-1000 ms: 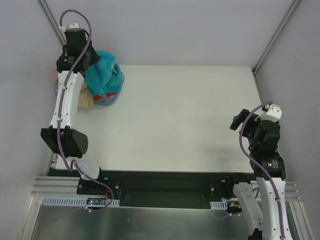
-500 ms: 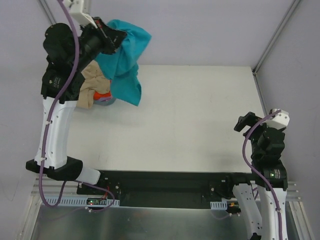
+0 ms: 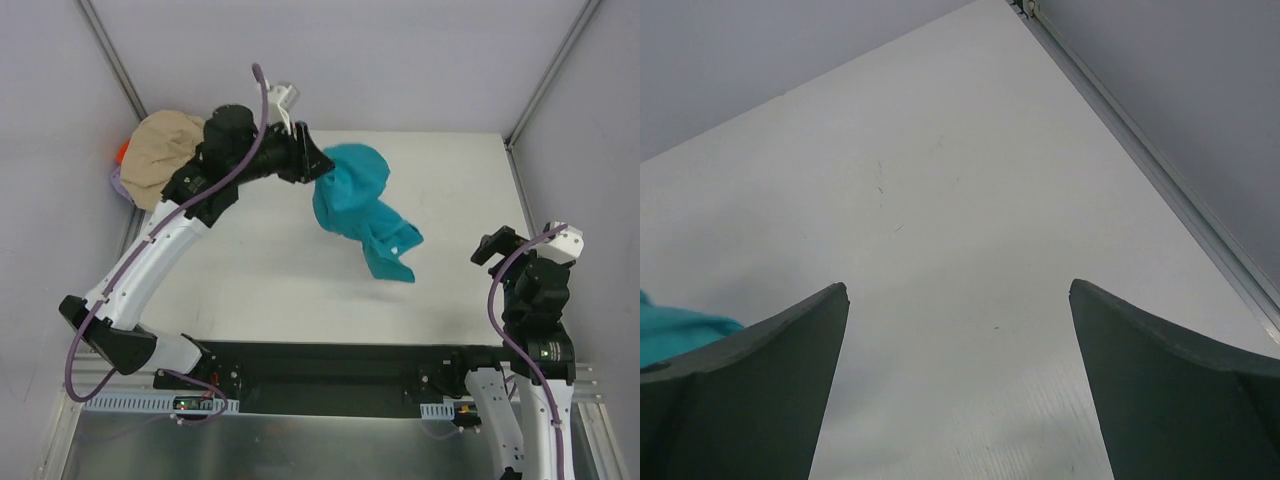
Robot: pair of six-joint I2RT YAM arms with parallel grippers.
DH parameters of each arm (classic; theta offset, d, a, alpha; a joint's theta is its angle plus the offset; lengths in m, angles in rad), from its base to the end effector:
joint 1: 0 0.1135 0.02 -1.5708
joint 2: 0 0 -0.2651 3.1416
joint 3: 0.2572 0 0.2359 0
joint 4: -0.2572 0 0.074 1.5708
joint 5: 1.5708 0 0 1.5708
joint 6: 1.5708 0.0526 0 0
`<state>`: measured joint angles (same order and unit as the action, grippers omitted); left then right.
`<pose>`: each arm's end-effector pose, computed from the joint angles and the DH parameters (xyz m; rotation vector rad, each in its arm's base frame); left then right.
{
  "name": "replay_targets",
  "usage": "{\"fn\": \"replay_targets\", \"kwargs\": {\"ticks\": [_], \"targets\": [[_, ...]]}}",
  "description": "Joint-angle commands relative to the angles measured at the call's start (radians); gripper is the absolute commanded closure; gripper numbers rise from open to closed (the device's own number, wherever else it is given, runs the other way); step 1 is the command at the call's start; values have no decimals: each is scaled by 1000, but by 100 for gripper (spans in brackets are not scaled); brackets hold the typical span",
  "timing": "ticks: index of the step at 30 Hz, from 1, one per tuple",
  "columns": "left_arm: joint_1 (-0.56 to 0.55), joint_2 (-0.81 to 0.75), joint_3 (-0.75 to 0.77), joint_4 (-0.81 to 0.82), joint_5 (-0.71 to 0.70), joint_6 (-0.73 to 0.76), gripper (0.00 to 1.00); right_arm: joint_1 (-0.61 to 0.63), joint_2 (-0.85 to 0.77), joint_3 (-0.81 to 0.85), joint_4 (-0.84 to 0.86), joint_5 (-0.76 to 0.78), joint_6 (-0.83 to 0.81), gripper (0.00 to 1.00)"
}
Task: Fold and stack the t-shirts
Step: Move the tshirt to the center of the board
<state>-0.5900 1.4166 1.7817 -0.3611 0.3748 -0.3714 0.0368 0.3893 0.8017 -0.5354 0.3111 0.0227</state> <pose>0.2335 -0.1795 0.5135 0.4883 1.5929 -1.0350 0.0834 -0.0130 0.3453 0.2206 1.6782 -0.2187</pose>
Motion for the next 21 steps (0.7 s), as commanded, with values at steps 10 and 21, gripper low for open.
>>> {"fn": "replay_targets", "kwargs": {"ticks": [10, 21], "targets": [[125, -188, -748, -119, -445, -196, 1, -3, 241, 65, -126, -205, 83, 3], [64, -130, -889, -44, -143, -219, 1, 121, 361, -151, -98, -670, 174, 2]]}}
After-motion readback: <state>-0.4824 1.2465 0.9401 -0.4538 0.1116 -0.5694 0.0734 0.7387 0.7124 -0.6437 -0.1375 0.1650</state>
